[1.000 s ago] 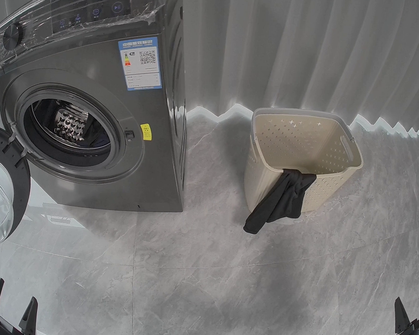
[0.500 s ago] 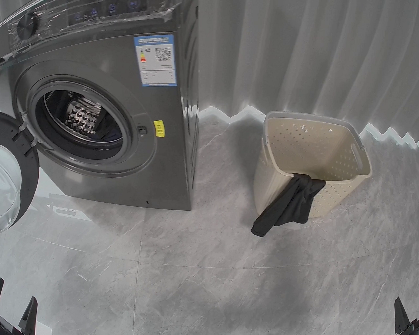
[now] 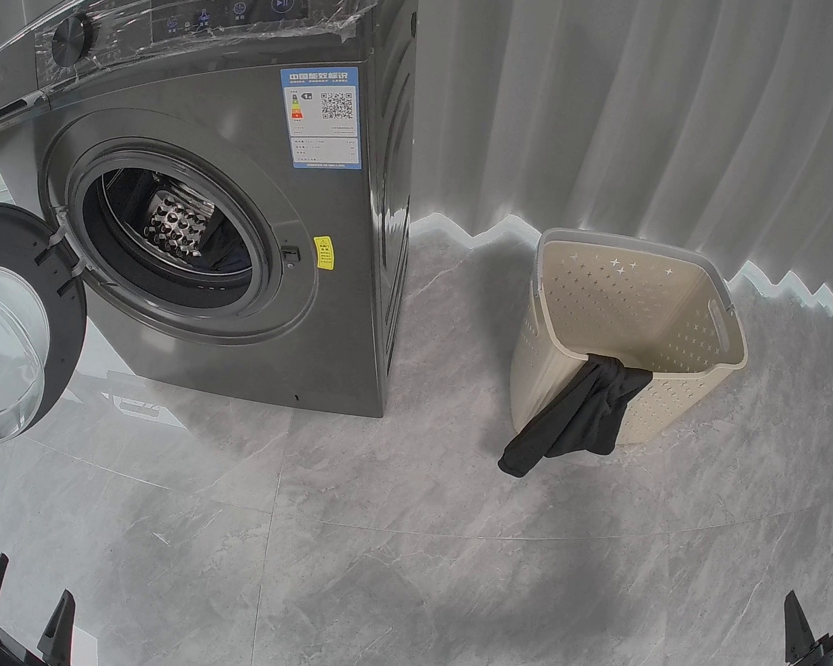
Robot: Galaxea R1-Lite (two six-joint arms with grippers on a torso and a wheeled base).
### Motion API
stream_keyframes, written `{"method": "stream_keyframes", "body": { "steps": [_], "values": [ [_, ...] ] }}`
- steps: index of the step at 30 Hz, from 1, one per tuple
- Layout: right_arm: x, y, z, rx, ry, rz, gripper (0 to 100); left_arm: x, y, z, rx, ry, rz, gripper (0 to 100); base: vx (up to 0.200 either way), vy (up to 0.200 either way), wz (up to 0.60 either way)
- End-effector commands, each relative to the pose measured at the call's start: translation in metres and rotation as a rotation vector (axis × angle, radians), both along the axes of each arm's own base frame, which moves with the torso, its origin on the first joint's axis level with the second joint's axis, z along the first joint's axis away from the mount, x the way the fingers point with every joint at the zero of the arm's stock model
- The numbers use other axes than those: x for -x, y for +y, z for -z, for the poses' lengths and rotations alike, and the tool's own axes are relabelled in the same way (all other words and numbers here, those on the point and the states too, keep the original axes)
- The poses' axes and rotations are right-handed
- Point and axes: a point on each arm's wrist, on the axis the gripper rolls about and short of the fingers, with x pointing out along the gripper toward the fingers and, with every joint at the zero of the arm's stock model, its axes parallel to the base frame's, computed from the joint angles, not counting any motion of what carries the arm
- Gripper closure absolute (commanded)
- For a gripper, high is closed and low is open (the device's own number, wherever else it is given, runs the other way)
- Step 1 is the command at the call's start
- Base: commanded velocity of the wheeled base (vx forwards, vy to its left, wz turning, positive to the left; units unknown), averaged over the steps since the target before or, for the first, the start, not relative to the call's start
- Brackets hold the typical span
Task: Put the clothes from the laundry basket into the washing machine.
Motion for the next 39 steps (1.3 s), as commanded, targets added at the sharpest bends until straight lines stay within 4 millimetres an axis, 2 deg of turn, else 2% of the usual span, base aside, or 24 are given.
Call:
{"method": "stream_keyframes", "body": {
  "steps": [1,5,11,21,39],
  "values": [
    [-0.0001,0.0000,0.0052,0.001,0.002,-0.001,0,-0.0002,0.0000,0.0052,0.001,0.003,0.000,0,0.000,0.000,-0.60],
    [-0.0001,0.0000,0.0052,0.001,0.002,-0.001,0,-0.0002,0.0000,0.0052,0.001,0.003,0.000,0,0.000,0.000,-0.60],
    [-0.0001,0.0000,0.0052,0.001,0.002,-0.001,0,-0.0002,0.0000,0.0052,0.011,0.003,0.000,0,0.000,0.000,0.00],
    [-0.0001,0.0000,0.0052,0.001,0.002,-0.001,0,-0.0002,0.0000,0.0051,0.018,0.001,0.001,0,0.200,0.000,0.00],
    [-0.0001,0.0000,0.0052,0.001,0.002,-0.001,0,-0.0002,0.0000,0.0051,0.016,0.001,0.000,0,0.000,-0.011,0.00]
  ]
}}
